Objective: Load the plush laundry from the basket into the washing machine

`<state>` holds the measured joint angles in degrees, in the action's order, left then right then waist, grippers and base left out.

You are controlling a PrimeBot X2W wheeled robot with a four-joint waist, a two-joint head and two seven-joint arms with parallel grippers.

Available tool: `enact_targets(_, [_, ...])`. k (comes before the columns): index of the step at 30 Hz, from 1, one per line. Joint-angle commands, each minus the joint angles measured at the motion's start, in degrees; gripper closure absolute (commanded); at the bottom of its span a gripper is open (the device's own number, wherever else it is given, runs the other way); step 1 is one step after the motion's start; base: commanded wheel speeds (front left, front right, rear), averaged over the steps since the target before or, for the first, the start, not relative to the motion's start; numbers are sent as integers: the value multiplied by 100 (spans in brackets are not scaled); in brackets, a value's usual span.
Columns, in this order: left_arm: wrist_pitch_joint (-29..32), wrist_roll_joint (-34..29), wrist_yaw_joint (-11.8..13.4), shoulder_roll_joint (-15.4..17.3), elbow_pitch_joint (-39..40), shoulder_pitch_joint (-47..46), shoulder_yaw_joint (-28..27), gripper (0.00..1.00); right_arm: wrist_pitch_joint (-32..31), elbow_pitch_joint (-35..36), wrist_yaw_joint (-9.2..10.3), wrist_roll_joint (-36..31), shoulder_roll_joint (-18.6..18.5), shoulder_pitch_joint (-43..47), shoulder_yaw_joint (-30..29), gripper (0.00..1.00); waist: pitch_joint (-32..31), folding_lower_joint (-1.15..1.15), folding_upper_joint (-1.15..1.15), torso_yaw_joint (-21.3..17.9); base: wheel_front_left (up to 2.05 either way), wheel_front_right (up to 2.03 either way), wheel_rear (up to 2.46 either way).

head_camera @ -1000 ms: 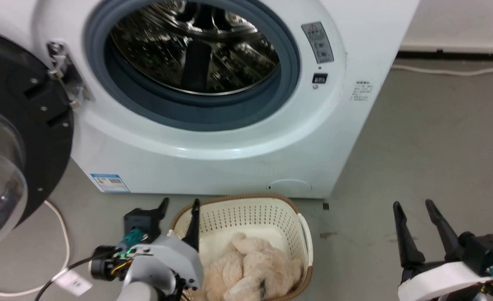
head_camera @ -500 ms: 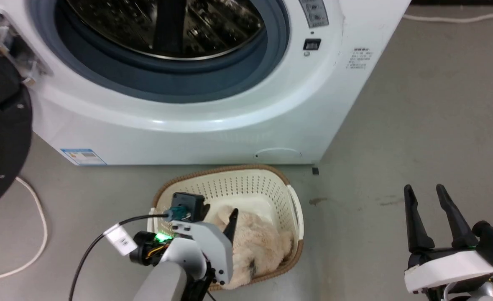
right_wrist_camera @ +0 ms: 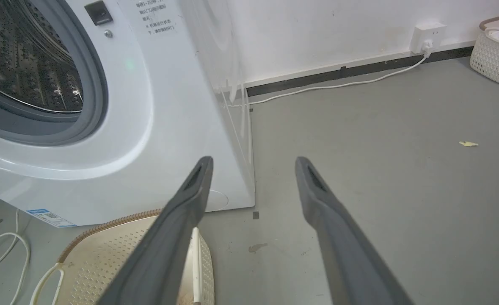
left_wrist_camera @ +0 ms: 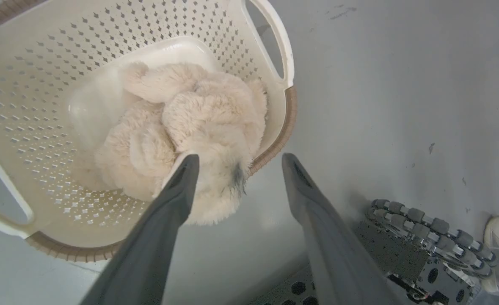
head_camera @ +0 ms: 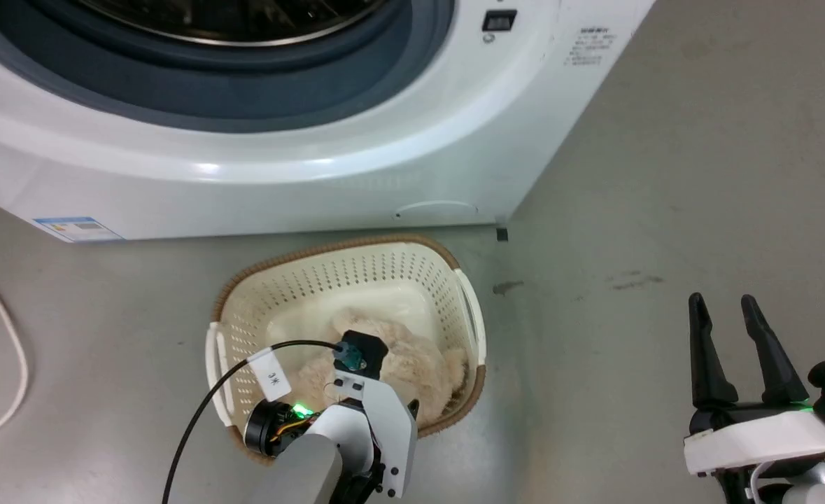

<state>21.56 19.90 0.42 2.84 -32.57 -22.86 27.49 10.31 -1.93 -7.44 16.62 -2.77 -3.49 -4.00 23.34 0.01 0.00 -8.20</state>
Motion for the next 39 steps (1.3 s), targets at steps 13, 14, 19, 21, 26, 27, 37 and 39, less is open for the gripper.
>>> enact_targets(13, [517,150,375,236,-853,-747,635,0,225,12,-4,448,-9,-248,-115,0,924,-1,0,-384,0,0,0])
enact_targets(14, [546,163,405,244,-906,-792,671,0,237,15,-4,476,-9,-258,-120,0,985,-1,0,-401,0,0,0])
enact_targets(19, [511,56,665,362,-1150,-1071,919,0,297,28,-4,610,-9,-322,-142,0,1290,-1,0,-480,0,0,0])
enact_targets(21, [407,-23,838,413,-1239,-1195,1015,0,321,37,-4,662,-9,-345,-150,0,1405,-1,0,-505,0,0,0])
enact_targets(26, [221,-27,1126,467,-1512,-1430,1169,0,381,27,-4,796,-10,-389,-157,0,1658,-1,0,-565,0,0,0])
enact_targets(27, [223,-2,1132,471,-1576,-1471,1201,0,393,27,-4,823,-10,-401,-158,0,1706,-1,0,-579,0,0,0])
enact_targets(37, [-38,312,876,442,-1921,-1748,1357,100,469,-14,-5,973,-10,-484,-181,0,1956,-1,0,-605,0,0,0])
enact_targets(39, [-179,359,814,423,-1931,-1756,1336,100,469,-29,-5,977,-10,-498,-176,0,1932,-1,0,-587,0,0,0])
